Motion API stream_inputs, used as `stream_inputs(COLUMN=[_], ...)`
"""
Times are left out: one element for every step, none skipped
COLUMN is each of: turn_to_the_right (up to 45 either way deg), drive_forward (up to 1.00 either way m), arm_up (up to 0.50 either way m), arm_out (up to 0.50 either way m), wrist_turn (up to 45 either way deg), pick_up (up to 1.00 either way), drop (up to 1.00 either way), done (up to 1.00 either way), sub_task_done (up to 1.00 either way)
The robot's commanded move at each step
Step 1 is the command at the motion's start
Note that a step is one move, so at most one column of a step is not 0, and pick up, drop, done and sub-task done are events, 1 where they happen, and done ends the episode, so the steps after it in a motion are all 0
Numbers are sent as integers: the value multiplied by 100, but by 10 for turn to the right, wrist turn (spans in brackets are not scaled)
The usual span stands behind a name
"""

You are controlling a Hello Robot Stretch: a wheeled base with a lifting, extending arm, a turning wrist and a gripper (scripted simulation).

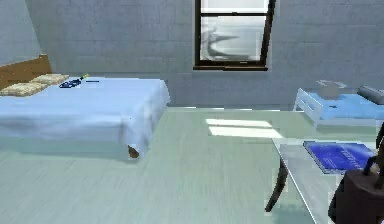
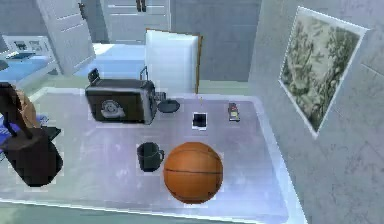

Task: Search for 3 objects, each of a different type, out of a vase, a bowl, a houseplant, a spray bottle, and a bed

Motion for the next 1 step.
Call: stream_inputs(turn_to_the_right=[0], drive_forward=[100], arm_up=[0], arm_out=[0], wrist_turn=[0], pick_up=[0], drop=[0], done=[0], sub_task_done=[0])
